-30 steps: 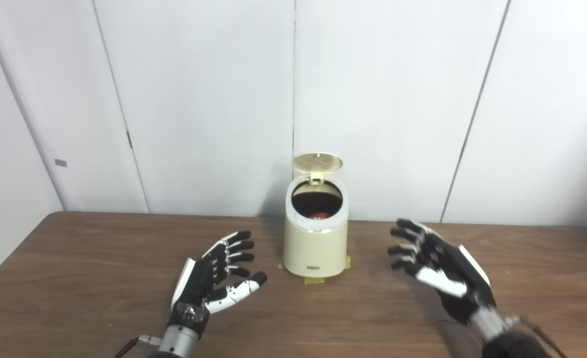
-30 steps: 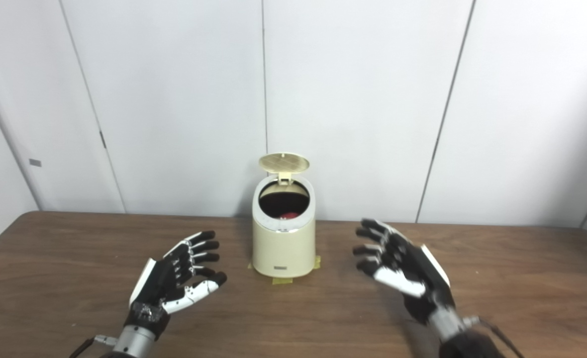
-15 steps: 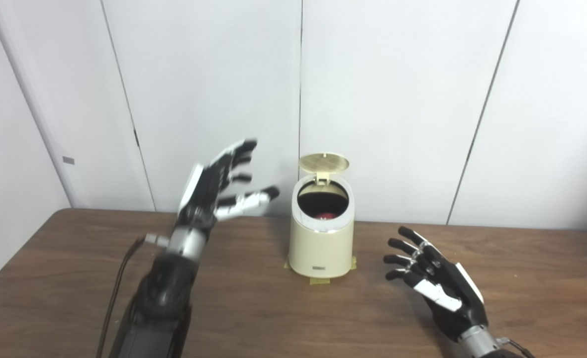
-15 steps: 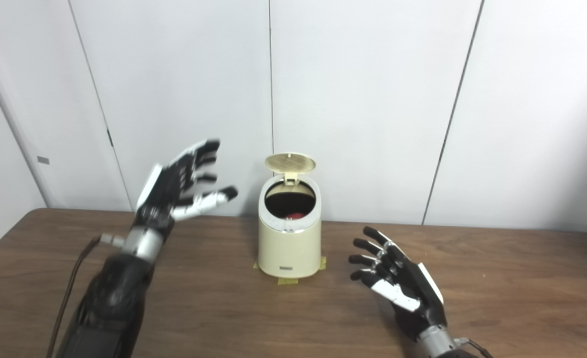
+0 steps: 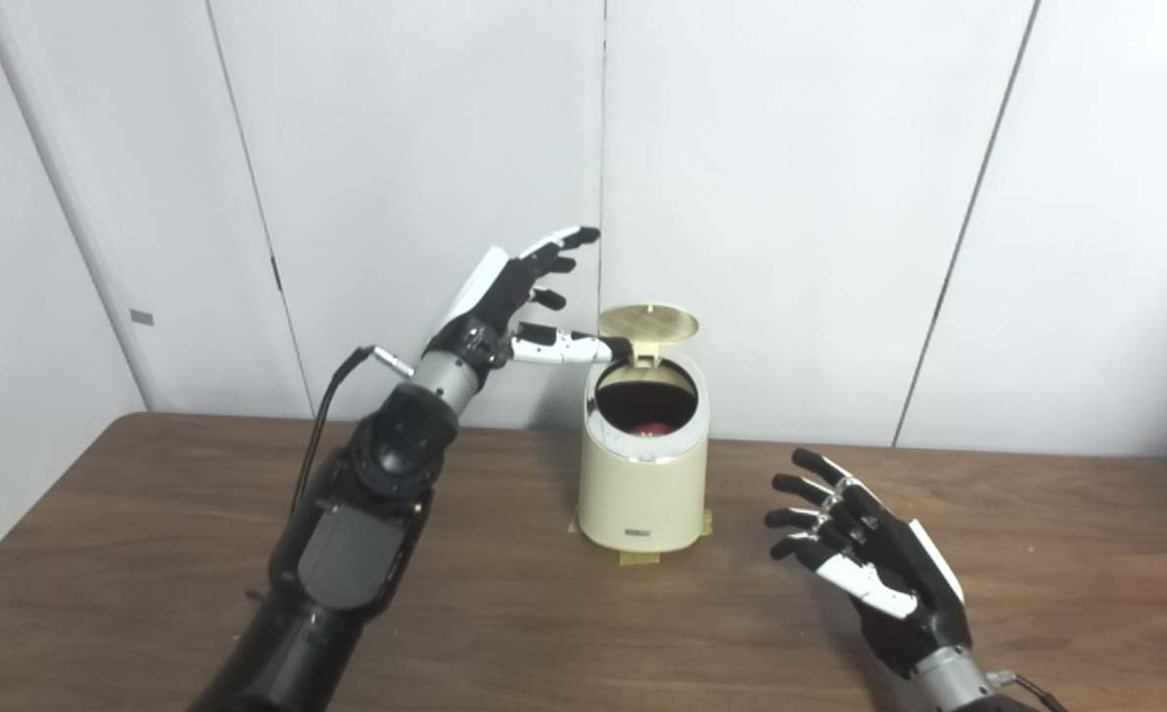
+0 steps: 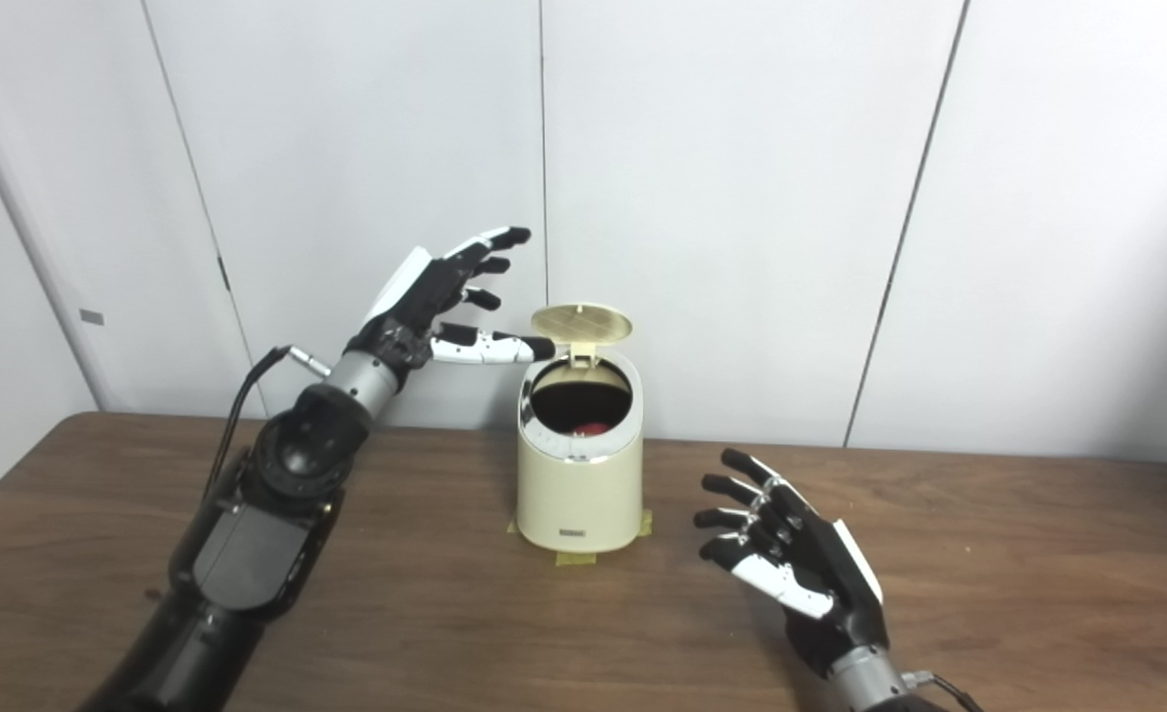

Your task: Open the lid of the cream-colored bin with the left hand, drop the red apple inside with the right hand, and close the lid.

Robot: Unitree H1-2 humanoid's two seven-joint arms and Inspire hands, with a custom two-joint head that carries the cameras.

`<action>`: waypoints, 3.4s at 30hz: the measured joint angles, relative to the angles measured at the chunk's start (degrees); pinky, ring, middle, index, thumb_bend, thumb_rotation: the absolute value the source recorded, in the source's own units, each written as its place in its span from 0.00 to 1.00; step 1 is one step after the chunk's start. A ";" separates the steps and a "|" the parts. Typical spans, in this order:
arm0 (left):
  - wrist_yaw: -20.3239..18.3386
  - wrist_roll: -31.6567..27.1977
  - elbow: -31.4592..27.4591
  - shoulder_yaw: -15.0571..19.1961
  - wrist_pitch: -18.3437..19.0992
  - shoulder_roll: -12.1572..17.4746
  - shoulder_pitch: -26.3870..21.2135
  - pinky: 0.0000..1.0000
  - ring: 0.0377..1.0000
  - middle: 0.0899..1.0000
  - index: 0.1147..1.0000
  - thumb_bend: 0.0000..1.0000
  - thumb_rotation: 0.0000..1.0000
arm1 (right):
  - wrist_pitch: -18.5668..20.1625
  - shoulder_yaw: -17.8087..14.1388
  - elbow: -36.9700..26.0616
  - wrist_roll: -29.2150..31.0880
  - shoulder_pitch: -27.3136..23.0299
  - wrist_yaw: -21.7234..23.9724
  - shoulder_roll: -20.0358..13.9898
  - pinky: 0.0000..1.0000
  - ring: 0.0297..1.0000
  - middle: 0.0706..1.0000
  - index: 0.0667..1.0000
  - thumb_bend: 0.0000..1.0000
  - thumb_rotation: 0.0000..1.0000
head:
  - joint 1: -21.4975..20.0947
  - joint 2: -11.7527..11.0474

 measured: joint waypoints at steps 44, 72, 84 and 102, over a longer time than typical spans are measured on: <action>-14.18 12.18 -11.00 -8.25 -4.68 6.16 1.28 1.00 0.81 0.67 0.61 0.97 0.32 | 2.68 2.04 -3.93 -2.41 0.67 -4.89 1.04 0.44 0.53 0.72 0.76 0.85 0.35 | -1.76 1.41; -7.80 32.36 -12.43 -16.29 -12.83 7.65 6.19 1.00 0.89 0.74 0.74 0.94 0.37 | 3.93 2.43 -6.35 -2.55 0.80 -5.39 1.83 0.43 0.55 0.72 0.76 0.86 0.36 | -3.16 2.55; -7.60 42.80 -15.91 -19.67 -12.94 8.38 7.37 1.00 0.92 0.76 0.76 0.99 0.32 | 4.95 2.53 -7.49 -2.92 0.89 -6.16 1.85 0.44 0.54 0.71 0.76 0.86 0.37 | -3.08 2.90; -1.85 6.37 -19.47 7.36 -10.58 -0.98 15.37 0.83 0.90 0.89 0.88 0.73 0.26 | 4.92 2.28 -7.27 -2.86 1.01 -6.12 1.50 0.43 0.53 0.70 0.75 0.84 0.35 | -2.90 2.90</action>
